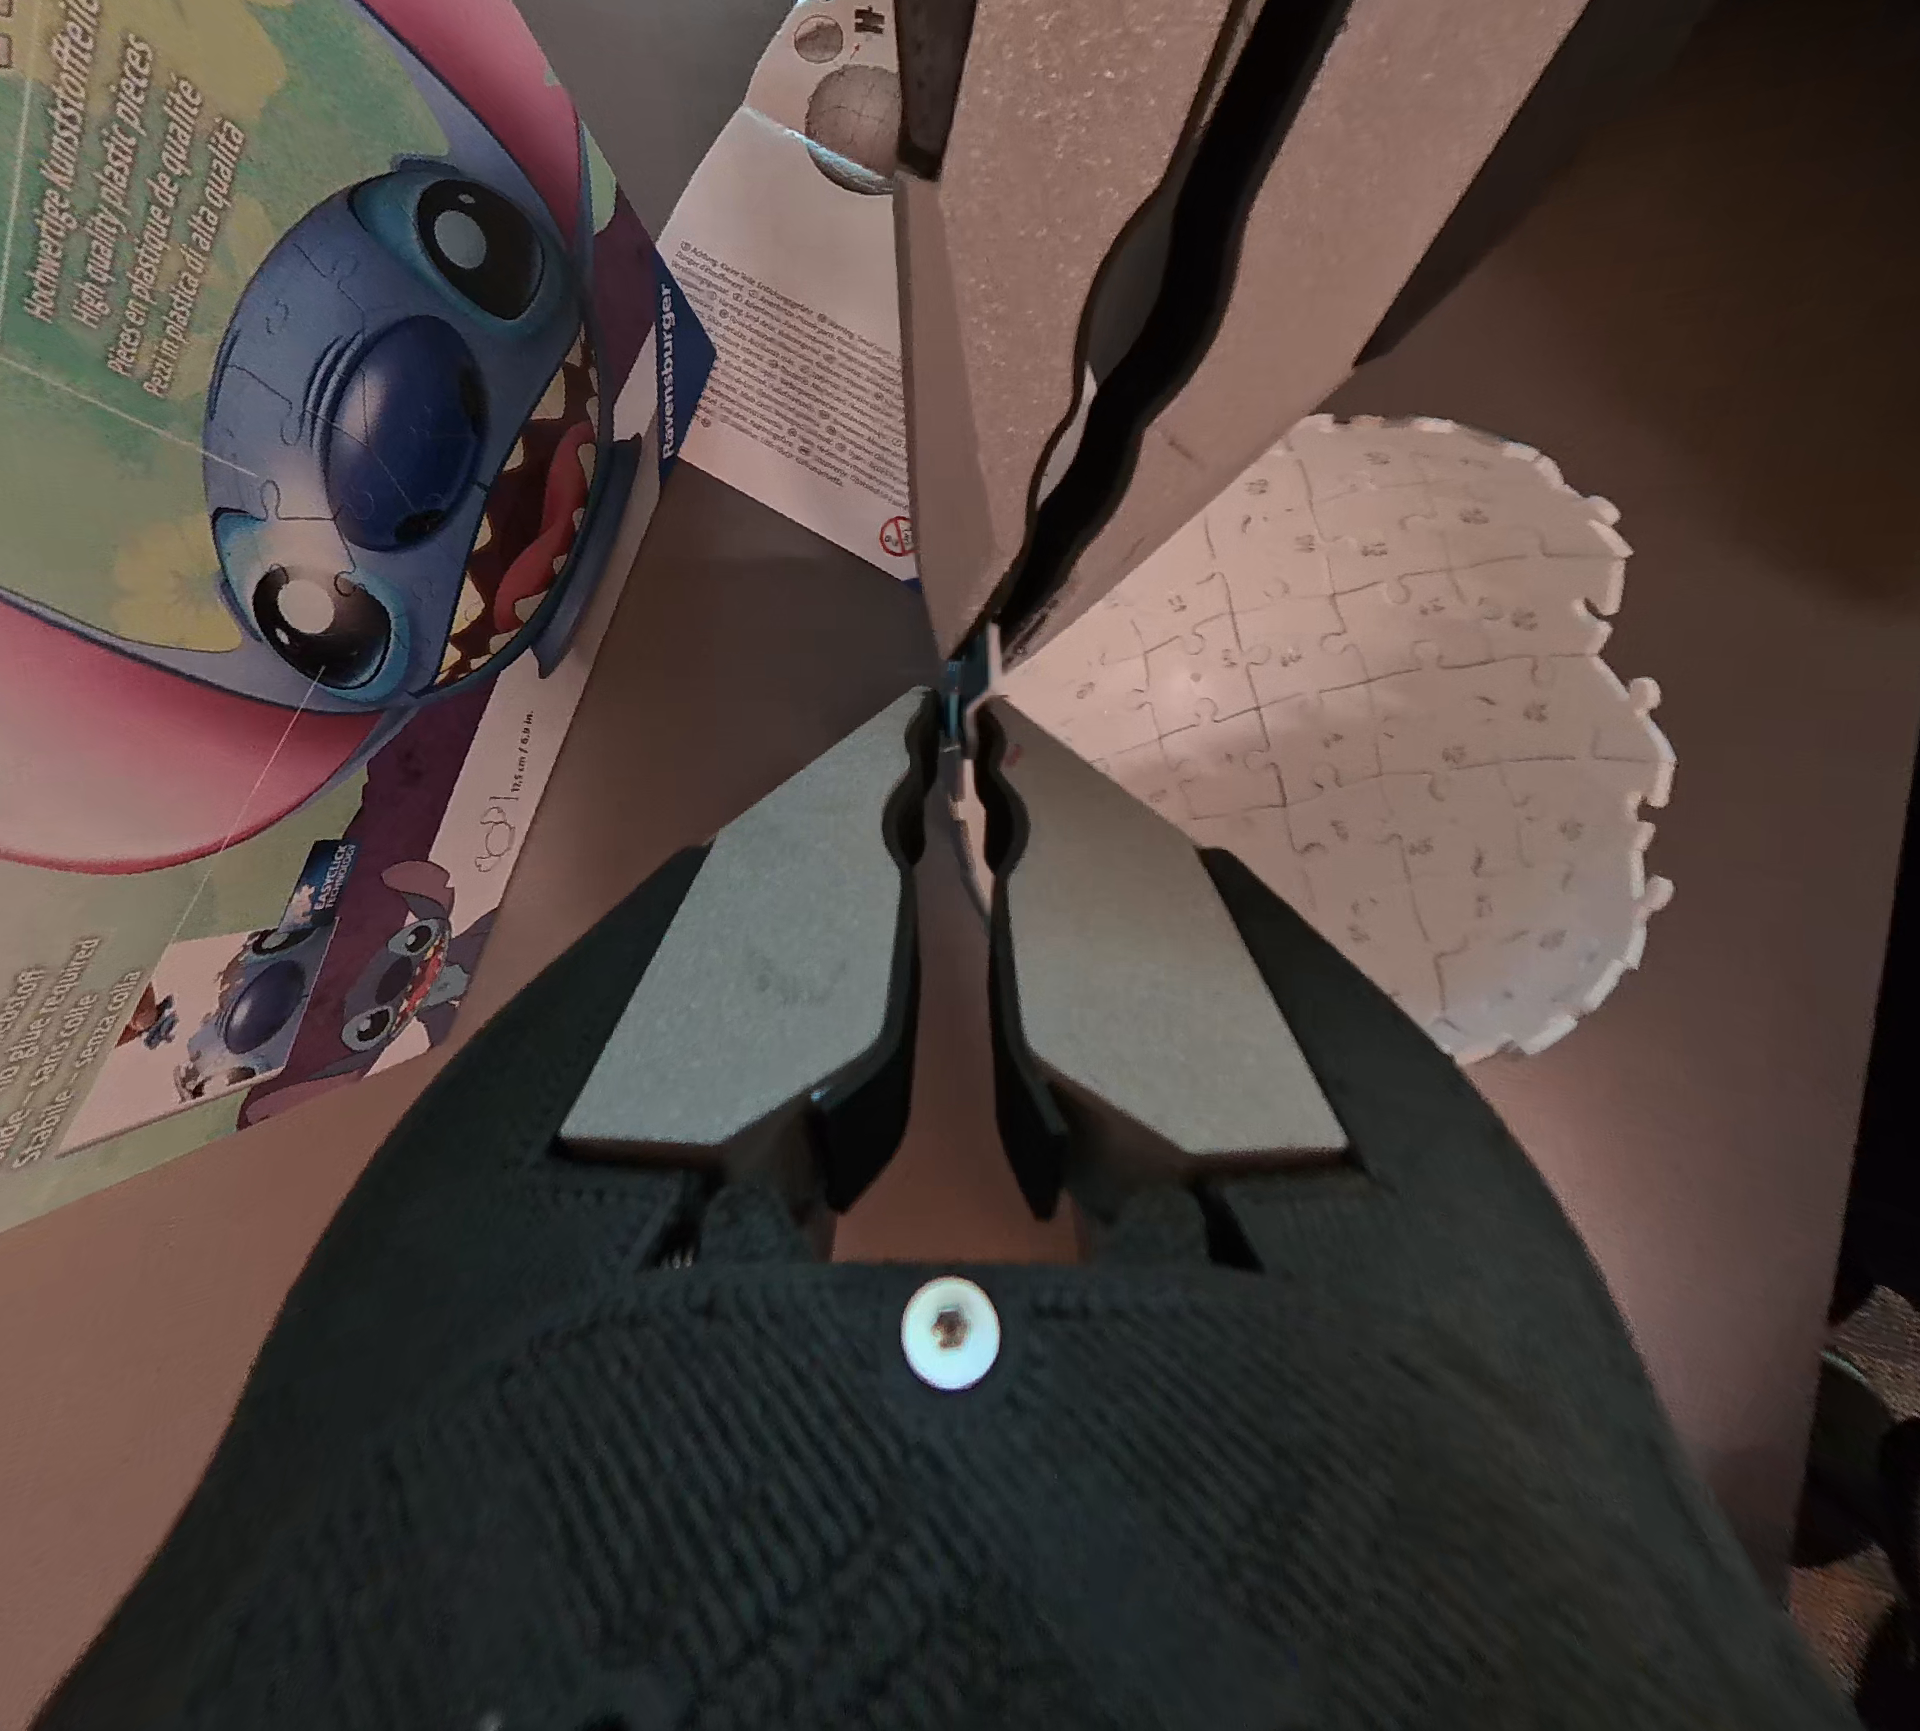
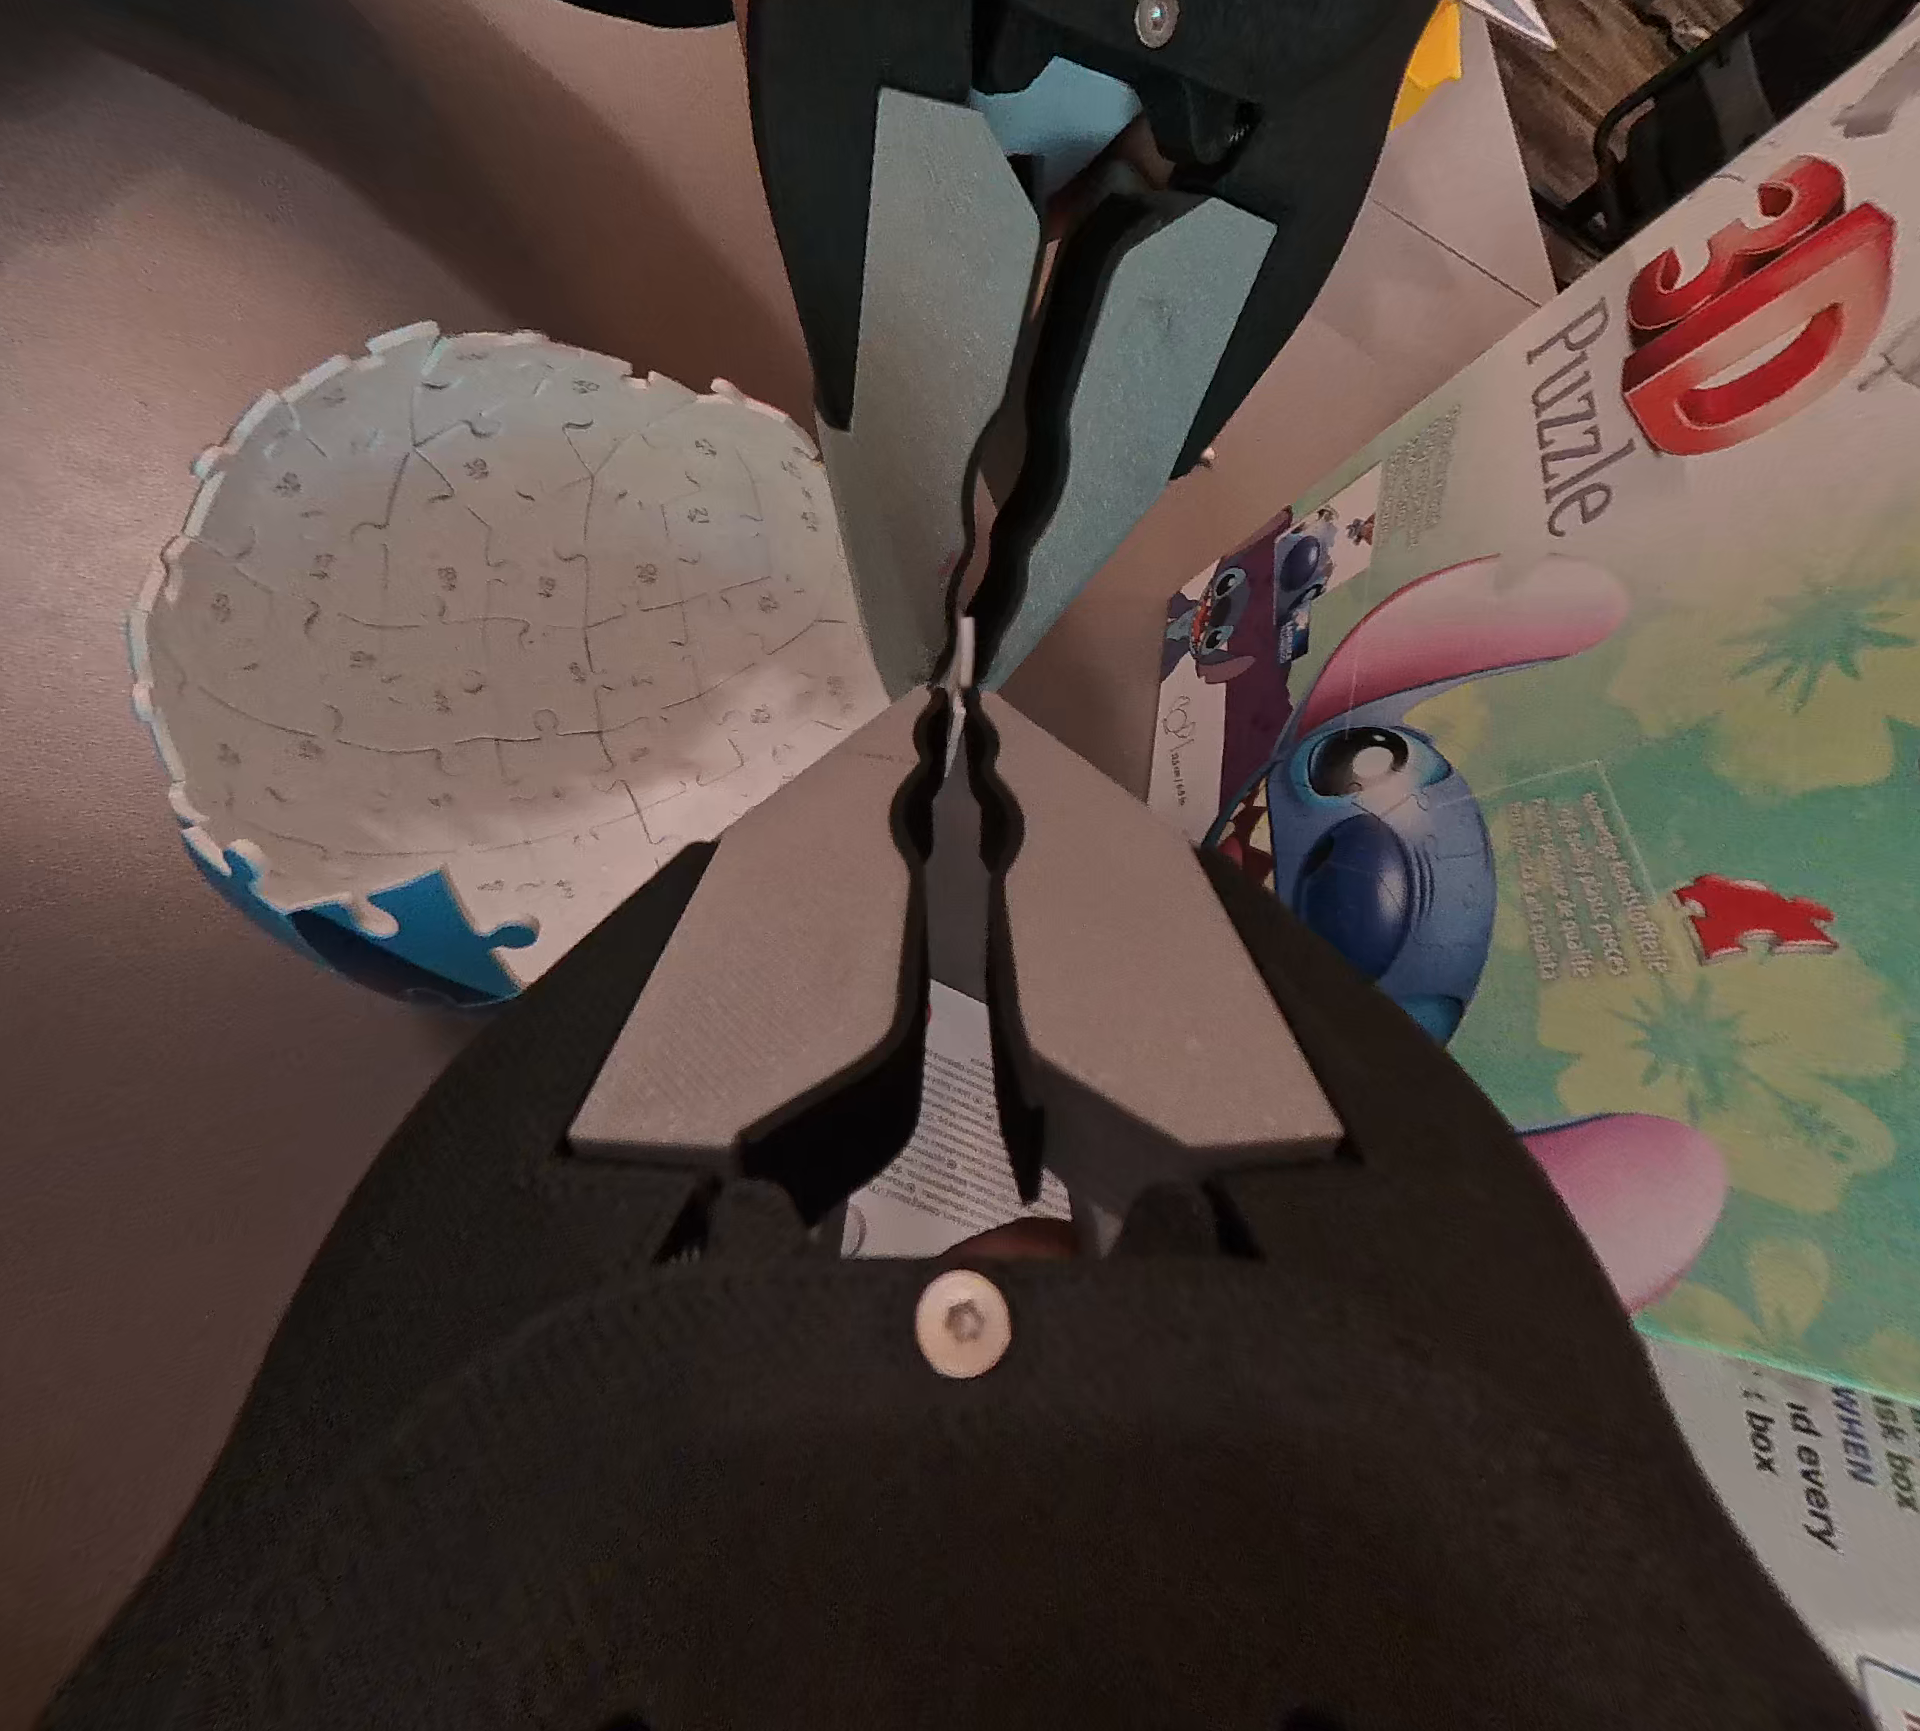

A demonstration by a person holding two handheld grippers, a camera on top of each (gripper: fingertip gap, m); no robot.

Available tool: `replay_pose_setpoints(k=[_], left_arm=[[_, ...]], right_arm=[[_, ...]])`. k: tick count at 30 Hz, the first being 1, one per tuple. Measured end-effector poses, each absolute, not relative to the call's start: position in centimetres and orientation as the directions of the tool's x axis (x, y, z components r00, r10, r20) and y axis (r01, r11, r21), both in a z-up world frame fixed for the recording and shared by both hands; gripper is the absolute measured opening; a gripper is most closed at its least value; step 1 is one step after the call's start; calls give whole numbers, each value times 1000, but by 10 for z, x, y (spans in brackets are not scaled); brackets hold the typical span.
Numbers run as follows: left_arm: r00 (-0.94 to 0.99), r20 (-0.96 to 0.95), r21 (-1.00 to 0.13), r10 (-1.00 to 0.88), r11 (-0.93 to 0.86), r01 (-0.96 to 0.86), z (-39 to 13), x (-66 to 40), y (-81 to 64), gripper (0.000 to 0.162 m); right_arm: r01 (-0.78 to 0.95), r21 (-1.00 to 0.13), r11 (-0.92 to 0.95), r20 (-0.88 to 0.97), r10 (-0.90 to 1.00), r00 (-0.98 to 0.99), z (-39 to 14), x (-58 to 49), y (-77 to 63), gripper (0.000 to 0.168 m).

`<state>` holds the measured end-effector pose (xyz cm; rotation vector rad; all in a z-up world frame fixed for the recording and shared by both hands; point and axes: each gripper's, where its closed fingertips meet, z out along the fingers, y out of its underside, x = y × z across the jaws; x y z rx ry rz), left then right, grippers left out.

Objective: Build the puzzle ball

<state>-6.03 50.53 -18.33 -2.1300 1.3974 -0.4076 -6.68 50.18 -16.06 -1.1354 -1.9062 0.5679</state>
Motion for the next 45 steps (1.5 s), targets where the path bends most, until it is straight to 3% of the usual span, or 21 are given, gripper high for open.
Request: replay_pose_setpoints(k=[8, 14, 19, 26, 29, 45], left_arm=[[411, -67, -579, -909, -300, -758, -188, -61, 506, 1], [416, -80, -581, -906, -297, -758, -187, -60, 507, 1], [416, -97, -577, -904, -289, -764, -187, -61, 508, 1], [422, -93, -582, -902, -294, -758, -187, -61, 509, 1], [419, -77, -583, -905, -301, -755, -188, -59, 507, 8], [425, -132, -544, -896, -293, -787, -193, -61, 509, 0]], right_arm=[[518, -725, 454, 374, 891, -257, -165, -63, 503, 1], [565, -739, 366, 267, 930, -253, -181, -59, 507, 16], [553, -747, 369, 274, 929, -248, -186, -66, 506, 3], [553, -754, 354, 262, 934, -241, -186, -66, 508, 2], [558, -739, 378, 292, 926, -240, -186, -65, 510, 0], [590, -728, 350, 262, 937, -232, -191, -65, 510, 0]])
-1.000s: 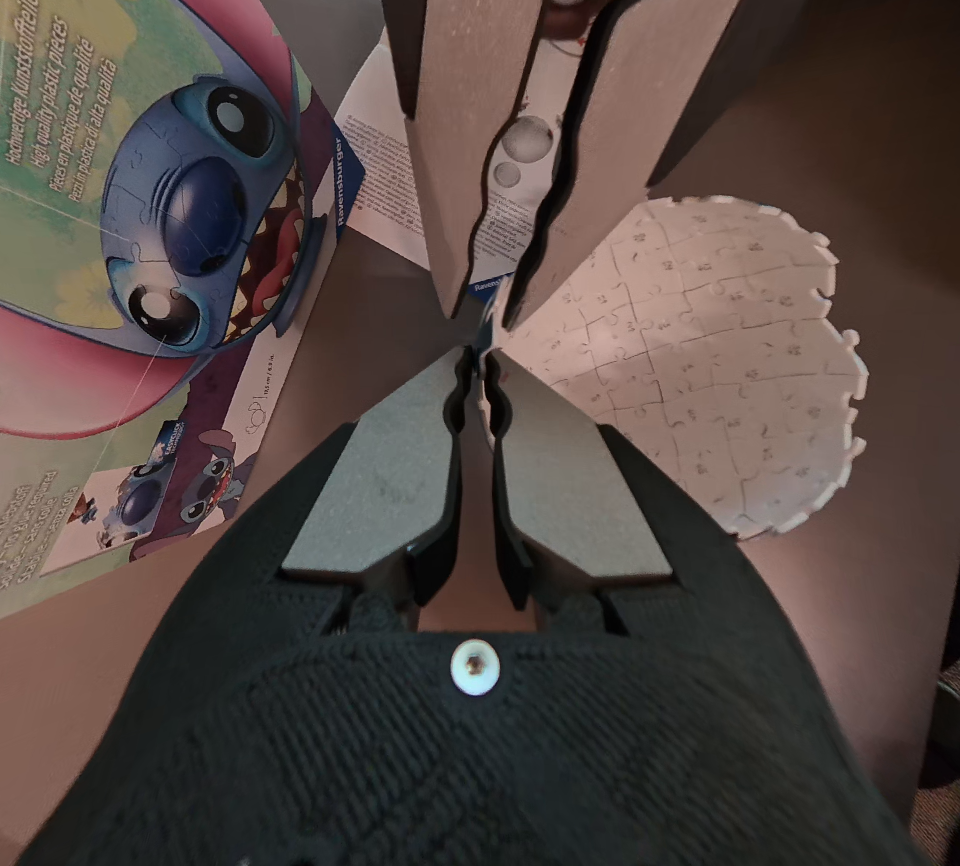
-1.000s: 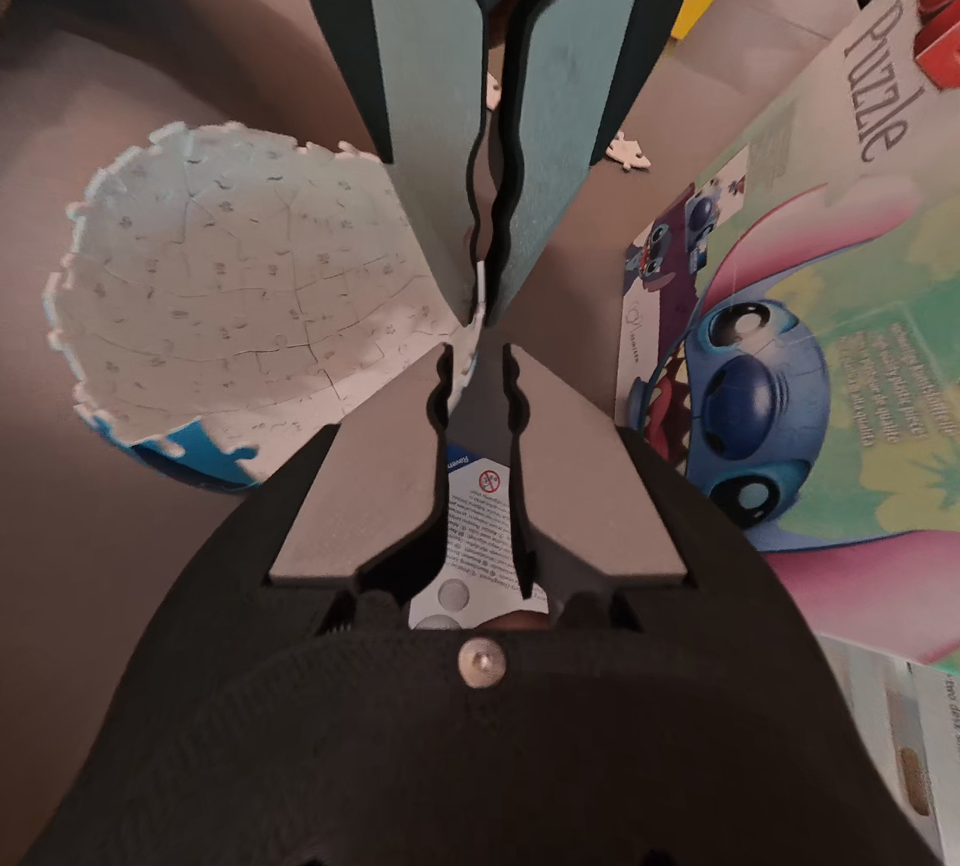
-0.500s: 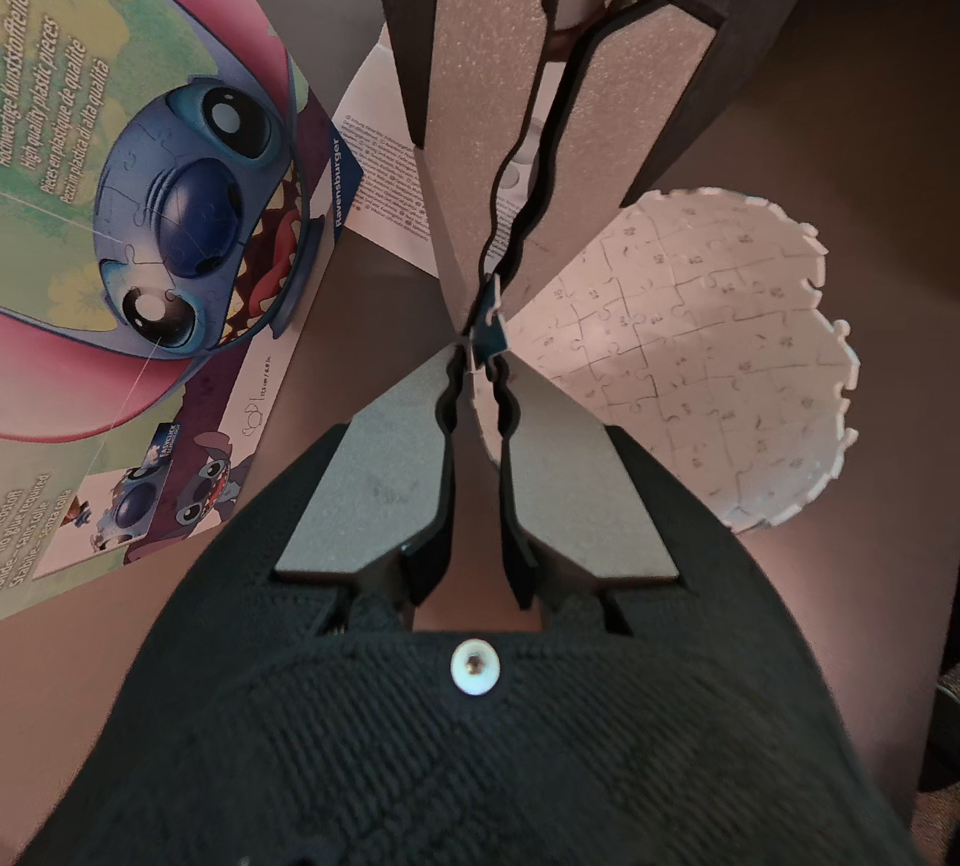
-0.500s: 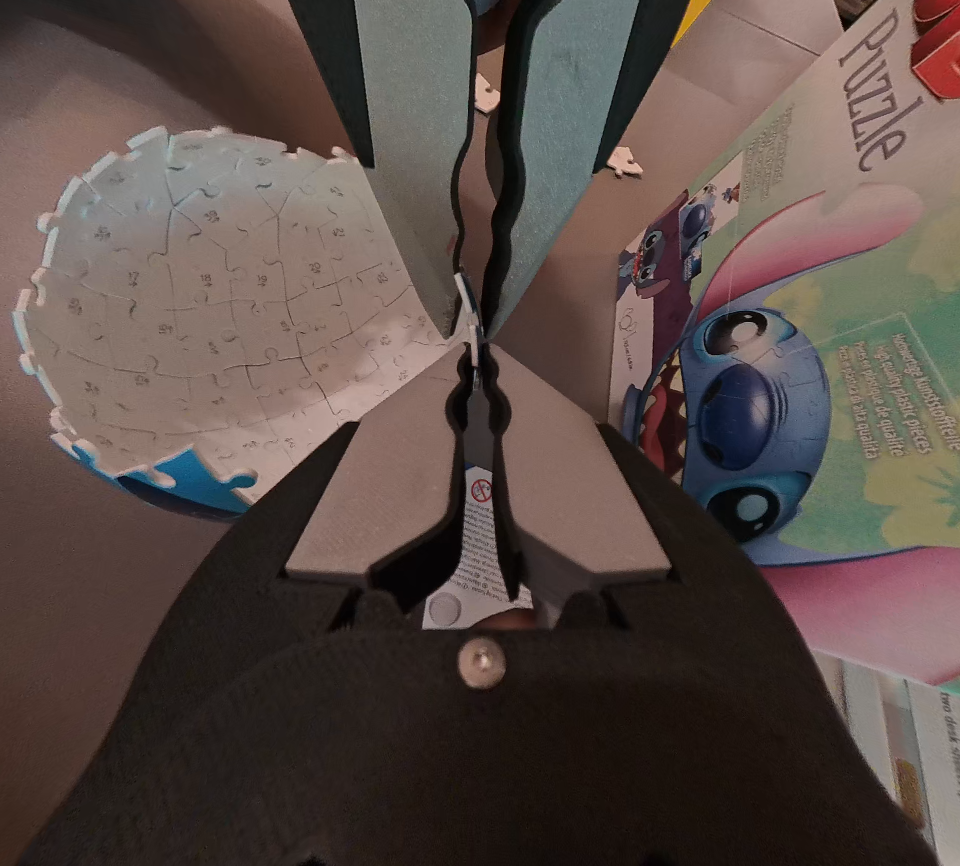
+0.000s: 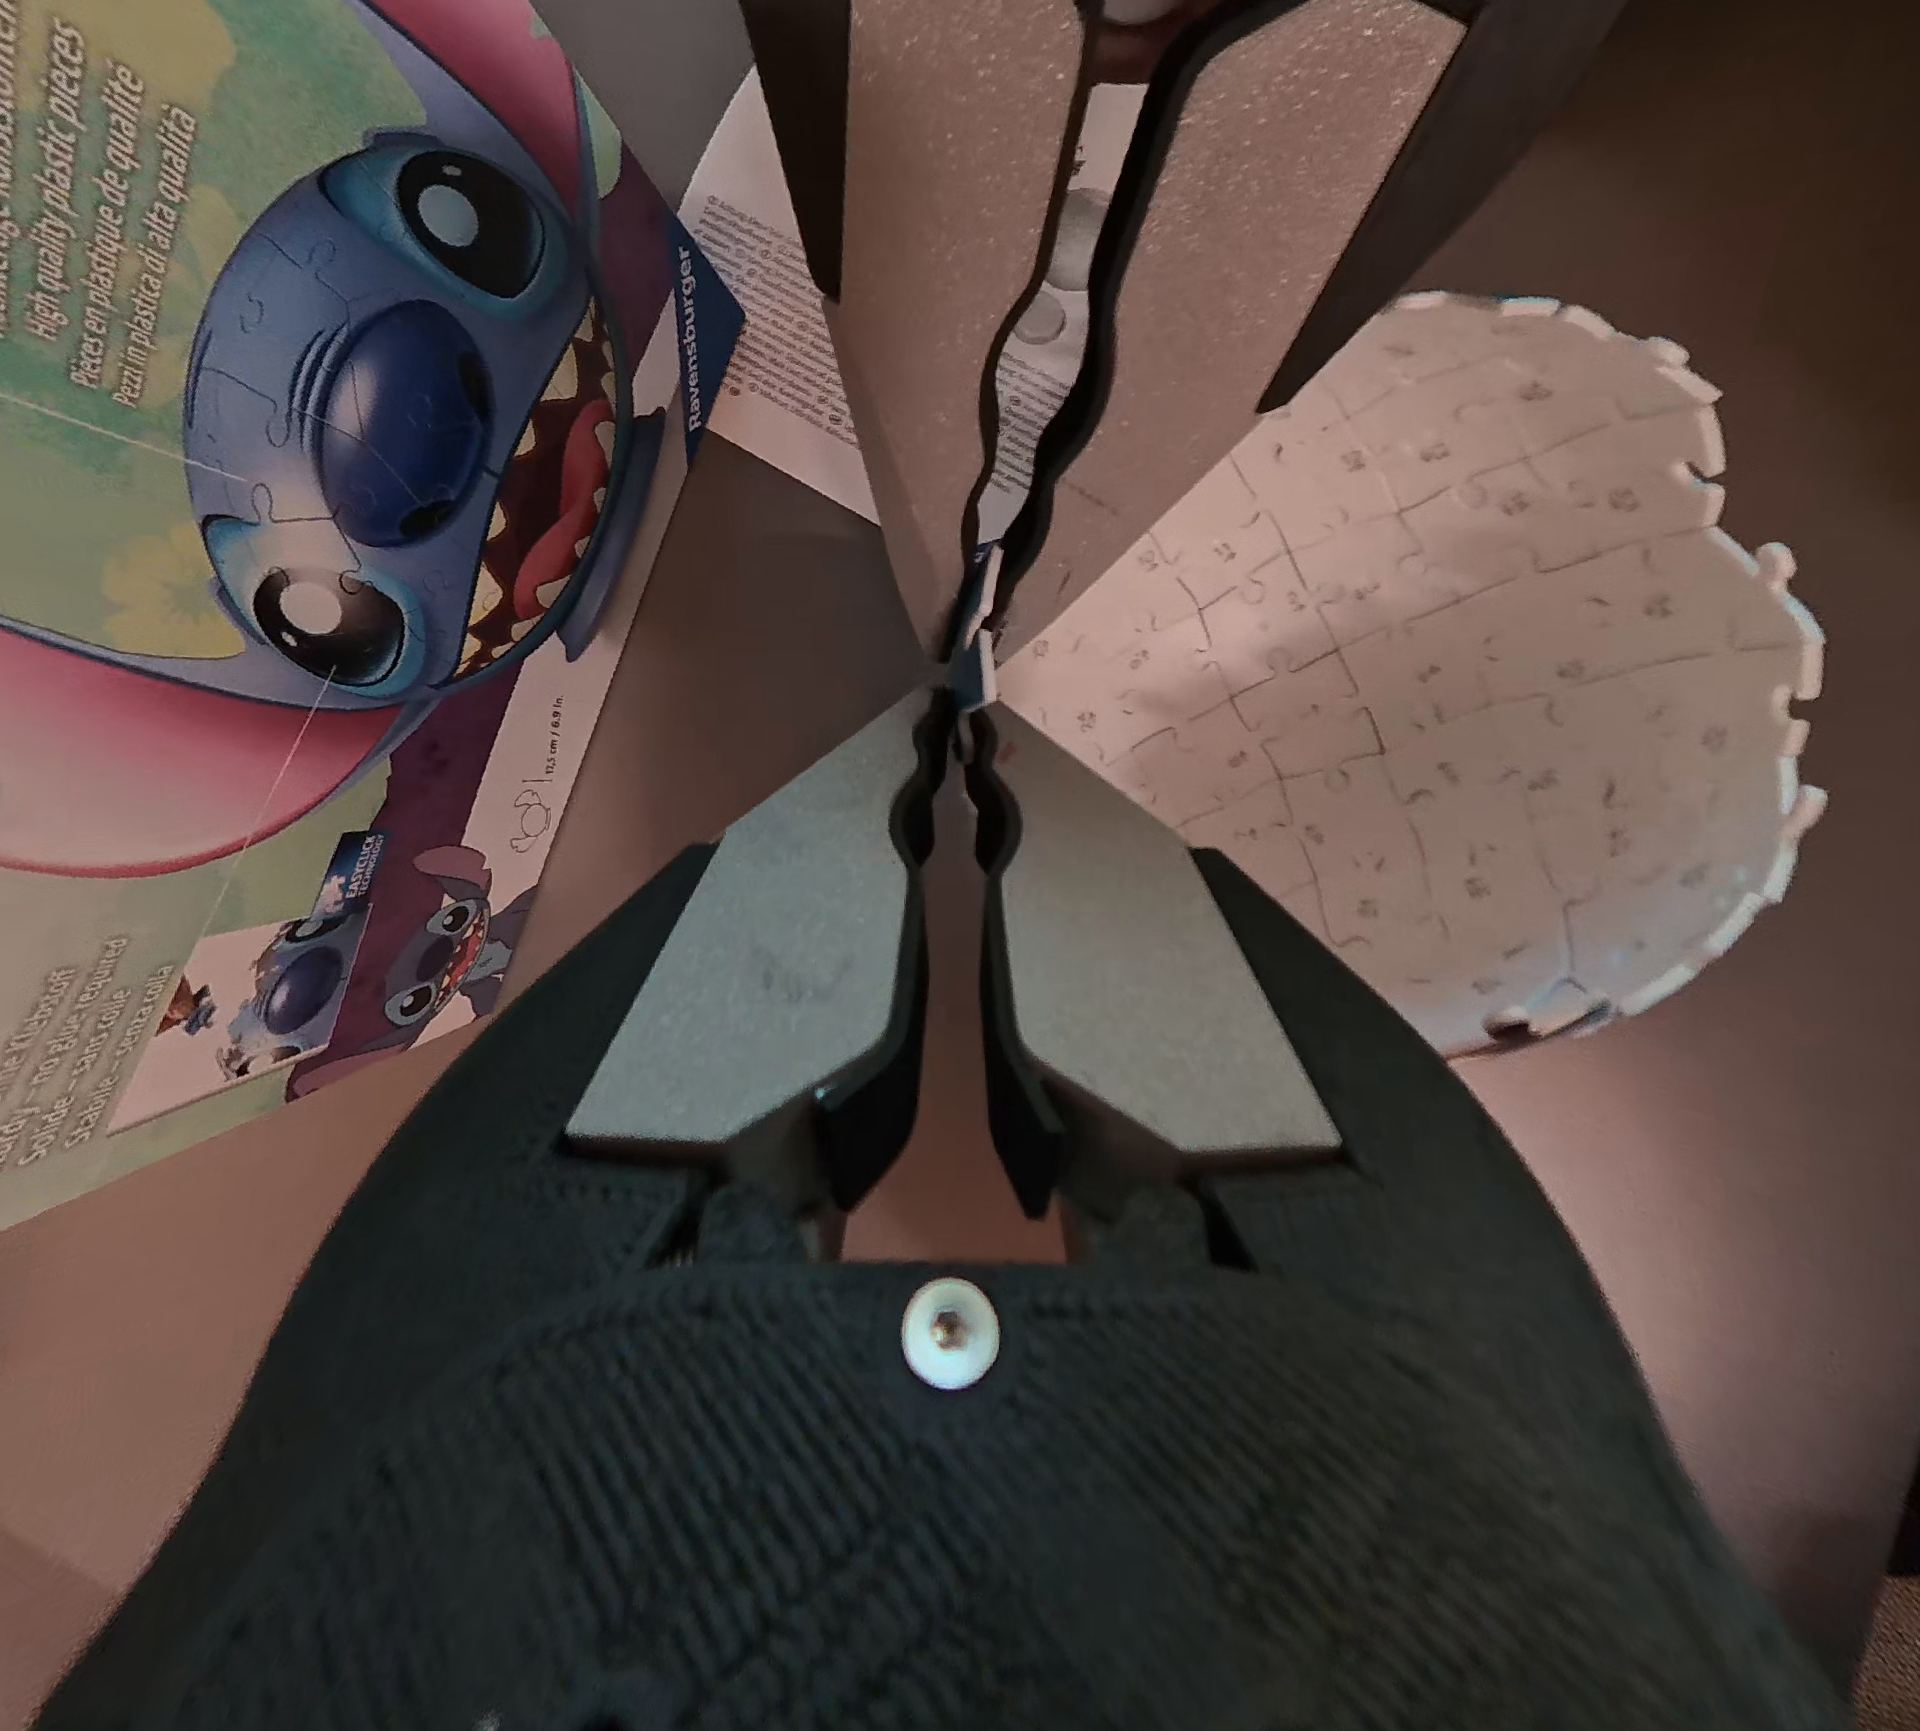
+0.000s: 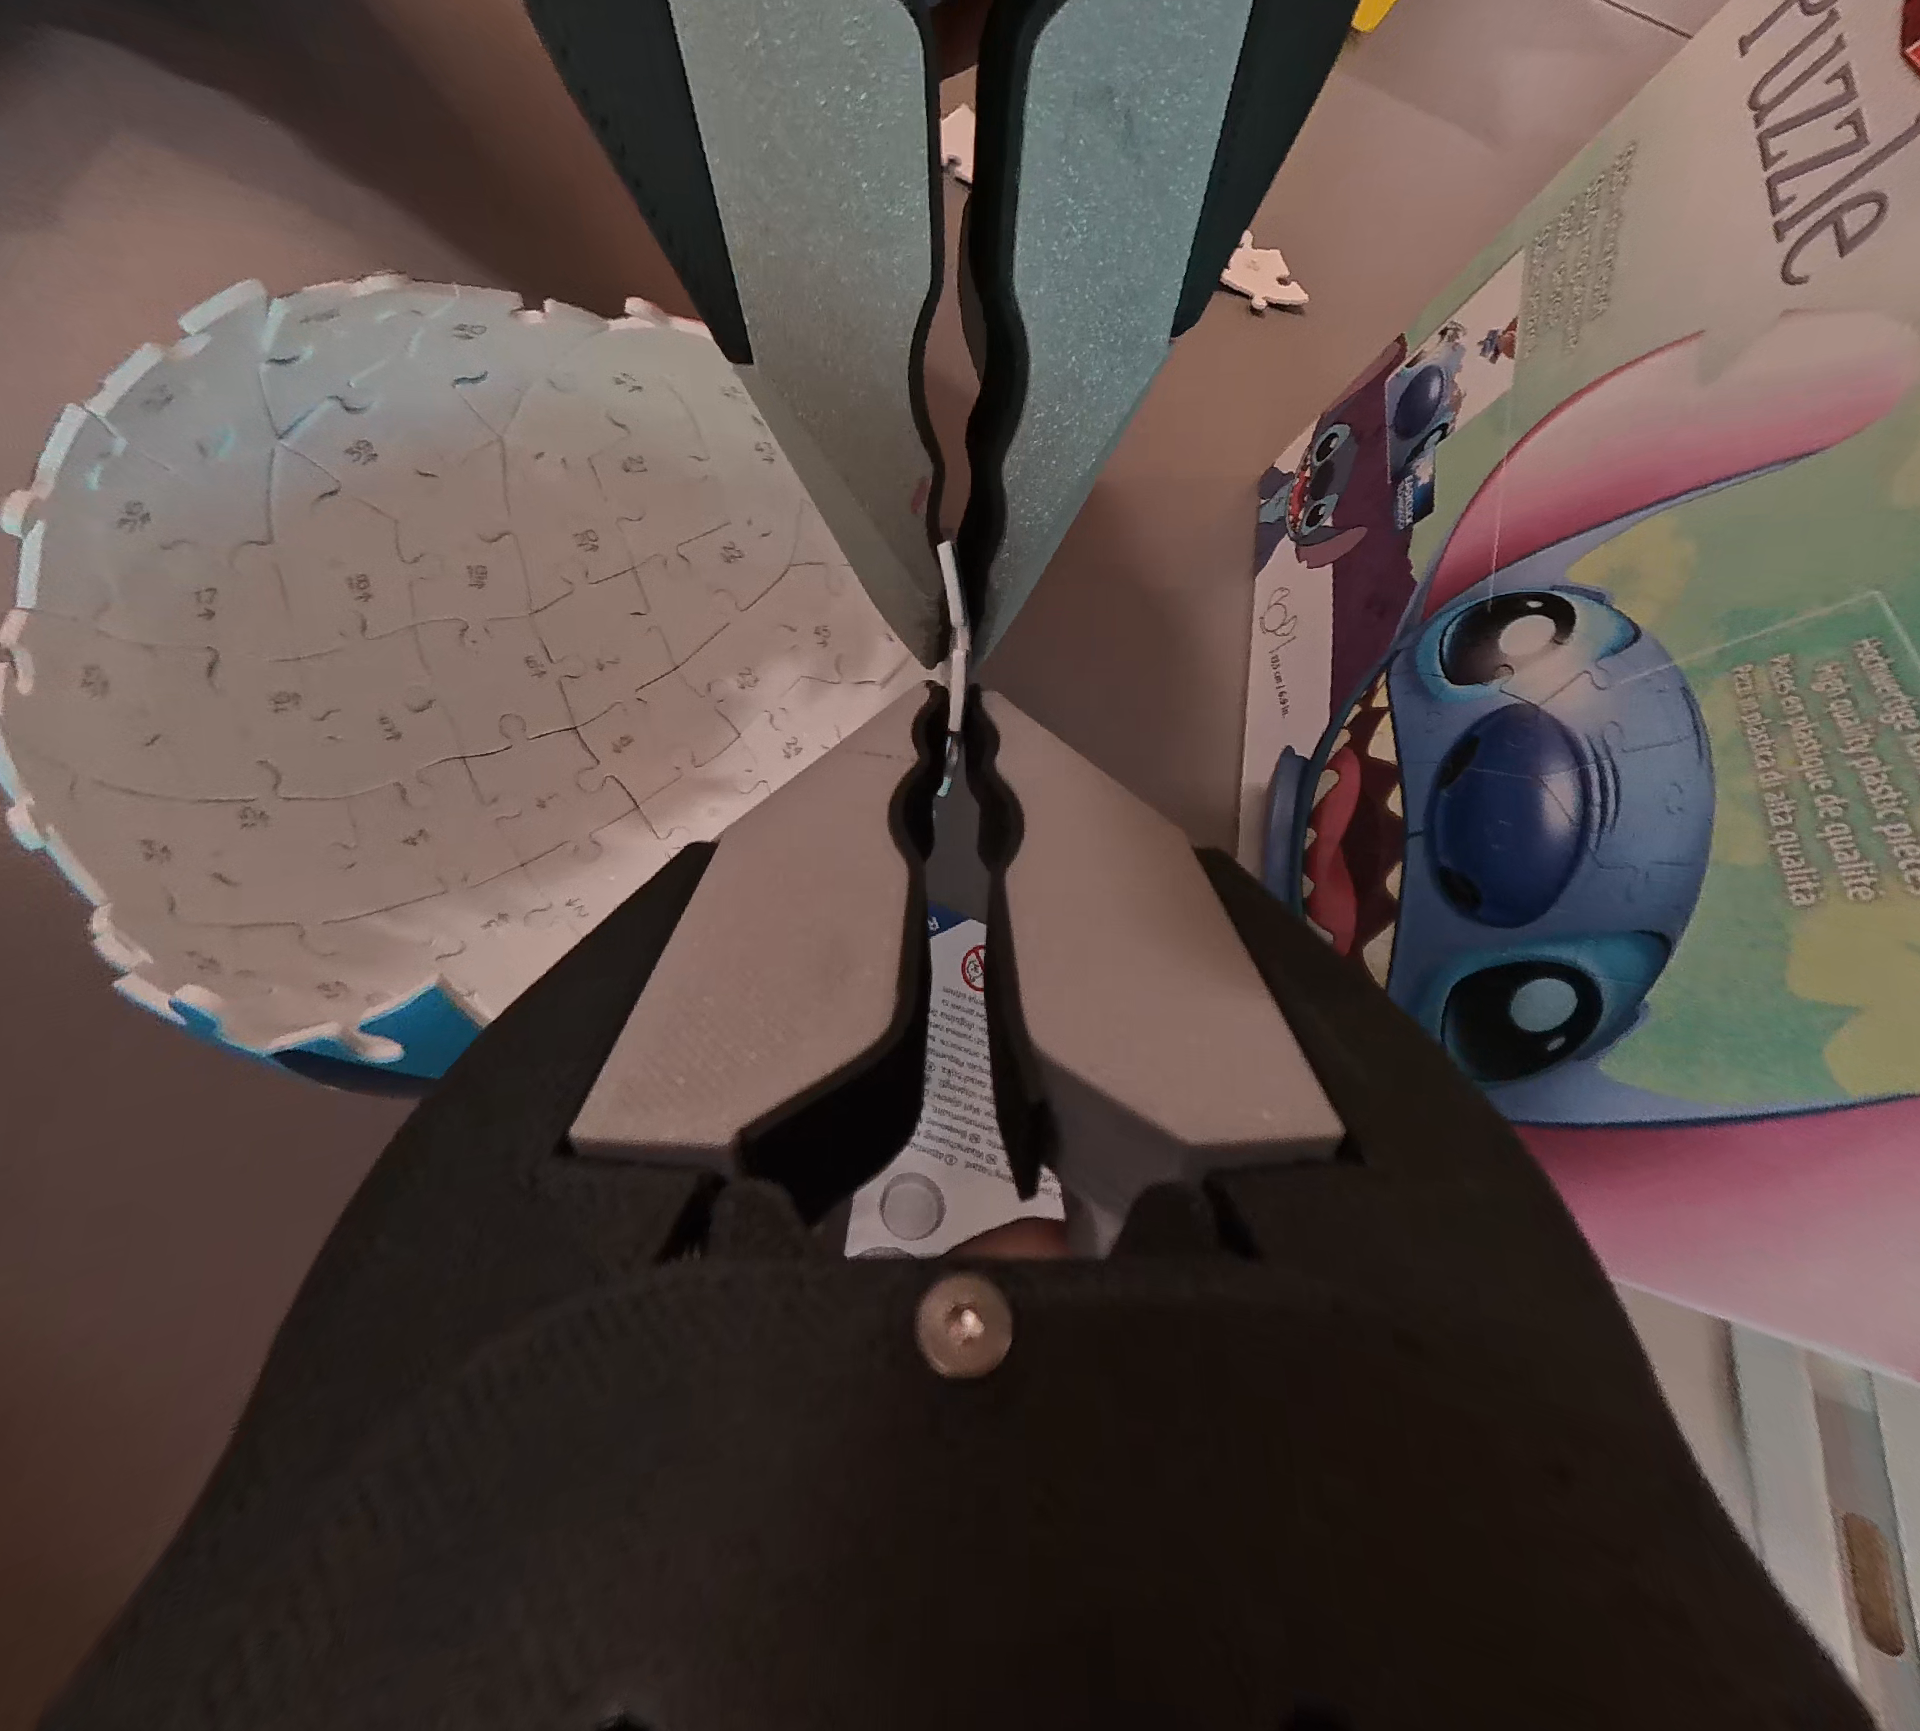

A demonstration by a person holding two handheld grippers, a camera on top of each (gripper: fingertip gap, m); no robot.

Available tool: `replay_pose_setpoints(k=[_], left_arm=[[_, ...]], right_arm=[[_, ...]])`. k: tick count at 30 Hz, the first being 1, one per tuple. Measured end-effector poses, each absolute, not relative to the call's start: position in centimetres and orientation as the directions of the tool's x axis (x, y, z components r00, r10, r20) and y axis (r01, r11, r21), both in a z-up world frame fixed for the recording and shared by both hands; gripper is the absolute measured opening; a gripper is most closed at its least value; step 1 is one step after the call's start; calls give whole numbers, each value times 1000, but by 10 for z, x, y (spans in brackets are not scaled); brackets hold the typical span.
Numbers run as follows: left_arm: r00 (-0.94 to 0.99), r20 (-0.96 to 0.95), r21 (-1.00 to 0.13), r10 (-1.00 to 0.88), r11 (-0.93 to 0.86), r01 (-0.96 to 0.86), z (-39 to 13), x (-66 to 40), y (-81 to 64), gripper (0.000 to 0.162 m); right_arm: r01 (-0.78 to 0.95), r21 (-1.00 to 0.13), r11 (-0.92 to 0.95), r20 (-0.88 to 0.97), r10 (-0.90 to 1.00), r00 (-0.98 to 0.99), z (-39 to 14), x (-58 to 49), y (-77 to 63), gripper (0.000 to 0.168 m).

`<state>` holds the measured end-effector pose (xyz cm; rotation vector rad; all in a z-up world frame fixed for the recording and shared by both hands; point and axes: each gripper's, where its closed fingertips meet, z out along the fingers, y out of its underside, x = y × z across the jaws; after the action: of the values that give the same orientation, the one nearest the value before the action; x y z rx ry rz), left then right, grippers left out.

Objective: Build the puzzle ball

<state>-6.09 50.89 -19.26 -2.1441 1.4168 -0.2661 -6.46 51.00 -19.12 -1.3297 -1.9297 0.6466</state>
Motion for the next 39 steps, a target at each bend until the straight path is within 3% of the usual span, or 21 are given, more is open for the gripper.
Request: replay_pose_setpoints(k=[12, 18, 21, 39], left_arm=[[444, -126, -542, -887, -314, -779, -193, -61, 509, 0], [453, -134, -542, -881, -318, -778, -193, -60, 509, 0], [453, -143, -538, -880, -315, -782, -192, -60, 509, 0], [499, -100, -530, -861, -378, -759, -197, -58, 508, 0]], right_arm=[[572, -752, 327, 224, 944, -244, -169, -47, 515, 16], [570, -748, 339, 231, 939, -254, -180, -56, 509, 14], [575, -742, 344, 240, 938, -251, -187, -61, 508, 1], [584, -753, 303, 186, 950, -253, -193, -61, 509, 0]])
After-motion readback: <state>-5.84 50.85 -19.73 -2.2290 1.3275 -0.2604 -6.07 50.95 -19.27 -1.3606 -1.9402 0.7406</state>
